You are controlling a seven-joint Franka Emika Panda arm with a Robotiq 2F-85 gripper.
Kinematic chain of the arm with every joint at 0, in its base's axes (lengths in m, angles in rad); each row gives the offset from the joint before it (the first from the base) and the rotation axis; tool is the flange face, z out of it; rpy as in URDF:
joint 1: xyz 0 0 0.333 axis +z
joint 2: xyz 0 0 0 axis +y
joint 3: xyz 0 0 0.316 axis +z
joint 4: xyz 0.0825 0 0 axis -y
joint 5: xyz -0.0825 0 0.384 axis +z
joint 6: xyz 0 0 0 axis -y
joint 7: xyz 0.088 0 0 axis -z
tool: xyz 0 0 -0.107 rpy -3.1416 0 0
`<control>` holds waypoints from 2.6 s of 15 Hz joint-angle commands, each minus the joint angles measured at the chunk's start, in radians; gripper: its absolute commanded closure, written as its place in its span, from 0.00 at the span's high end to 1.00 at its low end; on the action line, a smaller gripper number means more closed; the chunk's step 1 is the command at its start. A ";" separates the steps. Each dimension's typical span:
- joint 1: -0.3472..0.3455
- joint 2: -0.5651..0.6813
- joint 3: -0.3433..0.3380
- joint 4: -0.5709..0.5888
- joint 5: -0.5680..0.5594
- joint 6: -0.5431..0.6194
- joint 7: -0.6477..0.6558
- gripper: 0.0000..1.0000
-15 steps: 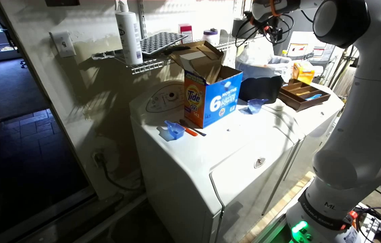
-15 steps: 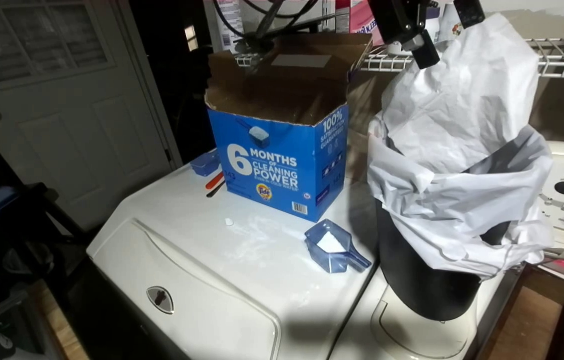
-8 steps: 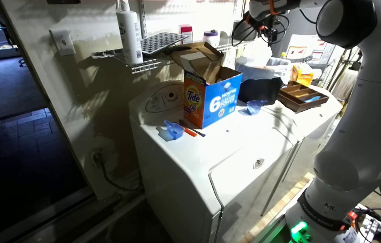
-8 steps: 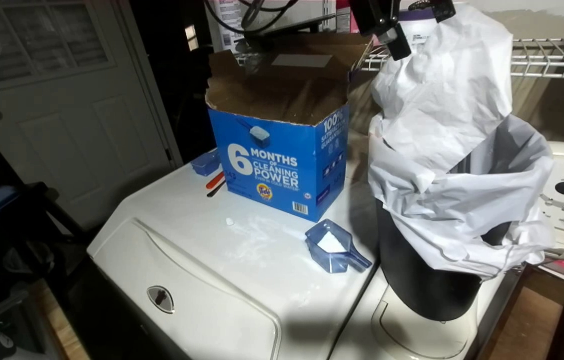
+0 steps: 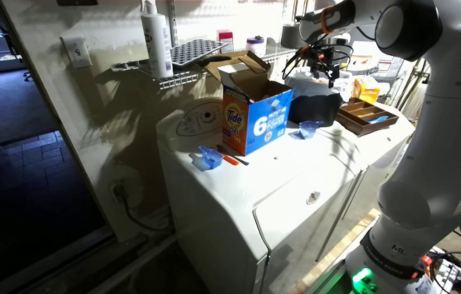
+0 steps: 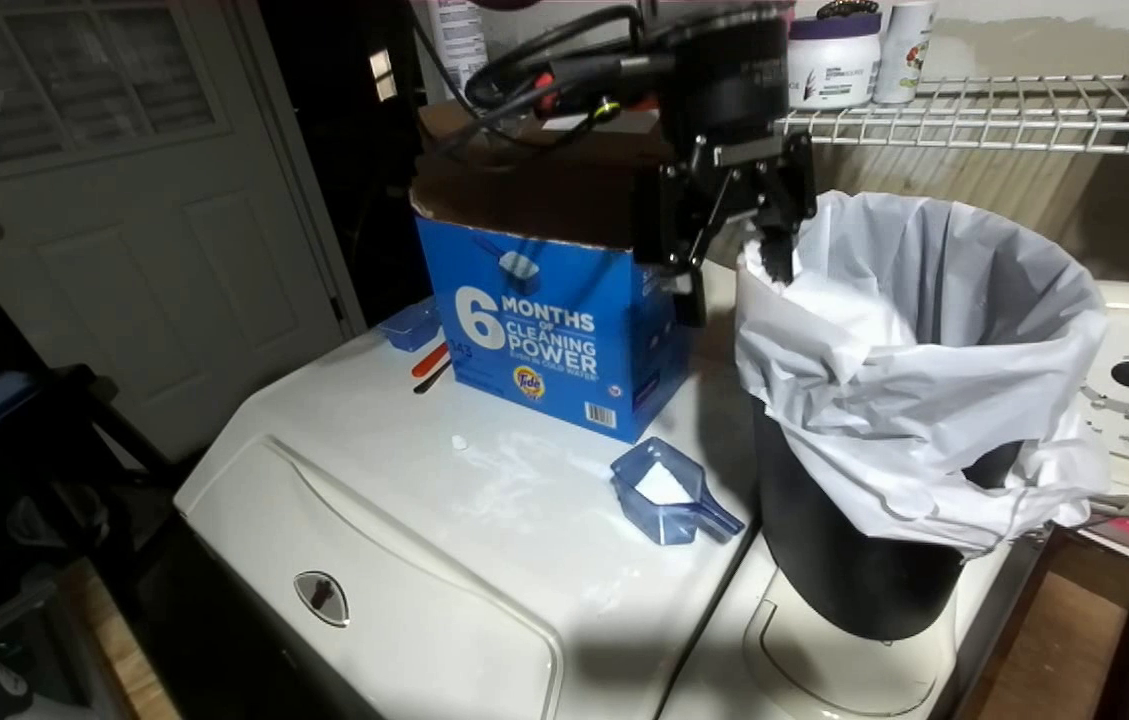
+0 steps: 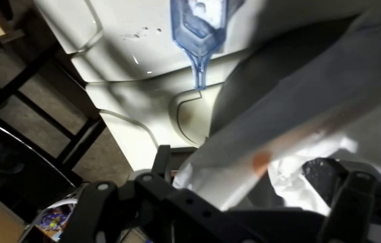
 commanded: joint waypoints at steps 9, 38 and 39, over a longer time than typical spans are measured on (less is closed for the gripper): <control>-0.035 -0.079 0.018 0.018 0.189 0.156 -0.136 1.00; -0.026 -0.082 -0.041 0.013 0.023 0.258 -0.063 1.00; -0.023 -0.100 -0.029 0.010 0.043 0.244 -0.098 1.00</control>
